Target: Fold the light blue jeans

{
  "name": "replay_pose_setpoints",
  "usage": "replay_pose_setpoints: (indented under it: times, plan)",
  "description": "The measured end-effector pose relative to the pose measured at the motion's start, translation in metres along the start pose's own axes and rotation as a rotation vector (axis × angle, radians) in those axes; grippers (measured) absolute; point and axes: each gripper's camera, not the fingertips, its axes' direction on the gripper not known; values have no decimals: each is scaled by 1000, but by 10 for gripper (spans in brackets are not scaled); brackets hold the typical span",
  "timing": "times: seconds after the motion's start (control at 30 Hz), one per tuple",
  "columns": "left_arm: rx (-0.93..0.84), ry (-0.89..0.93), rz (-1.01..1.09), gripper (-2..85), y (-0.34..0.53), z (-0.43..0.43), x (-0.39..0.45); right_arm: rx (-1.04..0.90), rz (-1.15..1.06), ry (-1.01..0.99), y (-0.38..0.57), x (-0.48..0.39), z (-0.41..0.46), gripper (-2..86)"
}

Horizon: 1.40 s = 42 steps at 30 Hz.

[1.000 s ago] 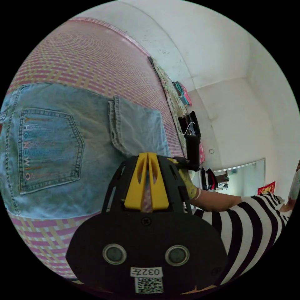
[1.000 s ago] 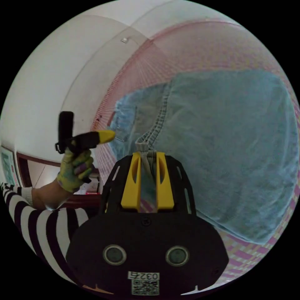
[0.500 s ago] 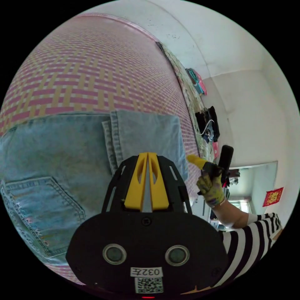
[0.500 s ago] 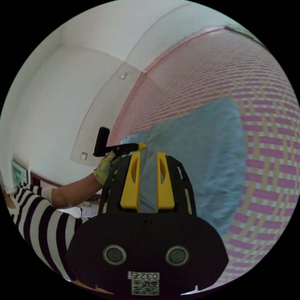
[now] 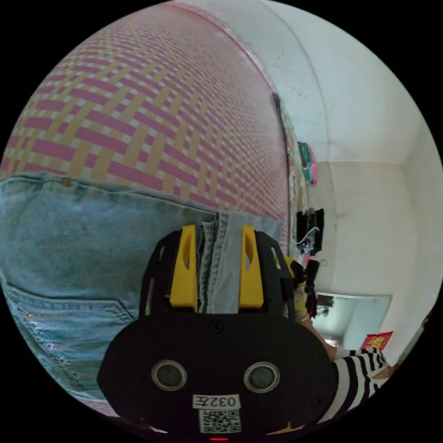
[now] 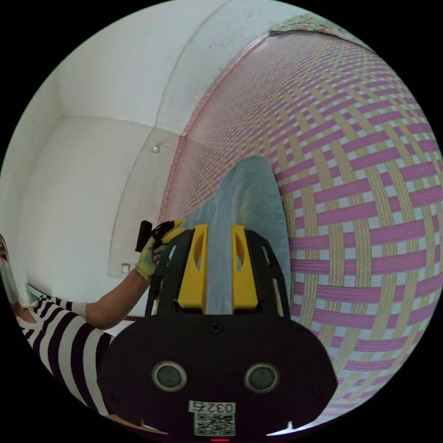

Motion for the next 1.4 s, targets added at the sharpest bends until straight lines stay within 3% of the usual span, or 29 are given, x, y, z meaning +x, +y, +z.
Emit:
replay_pose_setpoints:
  times: [0.1,0.2,0.27,0.33,0.43,0.53,0.67,0.87,1.0,1.17,1.27,1.4]
  plan:
    - [14,-47,65,38,2,-6,23,-27,-8,15,2,1,3,79]
    - [94,23,201,1,10,-32,44,-26,-4,22,4,4,-3,78]
    - [107,-36,158,-7,10,-45,30,-27,3,43,6,7,-8,69]
    - [10,-58,28,-8,1,-33,-1,-43,-1,39,6,10,-8,69]
    - [133,-61,-36,-9,13,-53,-8,6,-10,33,6,8,-20,71]
    - [222,-48,33,-9,27,-66,11,59,-5,62,-2,9,-35,65]
    - [22,25,214,-9,12,-28,36,90,16,66,-30,19,-41,65]
    - [-63,-22,142,-9,-6,-15,-13,-71,1,267,-69,33,-16,5]
    - [-67,-21,122,-9,-7,-30,-20,-64,56,250,-66,39,-30,26]
    - [-258,45,350,-9,50,-41,1,-8,25,154,-1,41,-91,79]
    - [-395,-62,419,-9,103,-35,-2,-52,42,156,56,54,-114,96]
    - [-368,-129,401,-9,136,-44,-23,-52,107,81,110,76,-130,103]
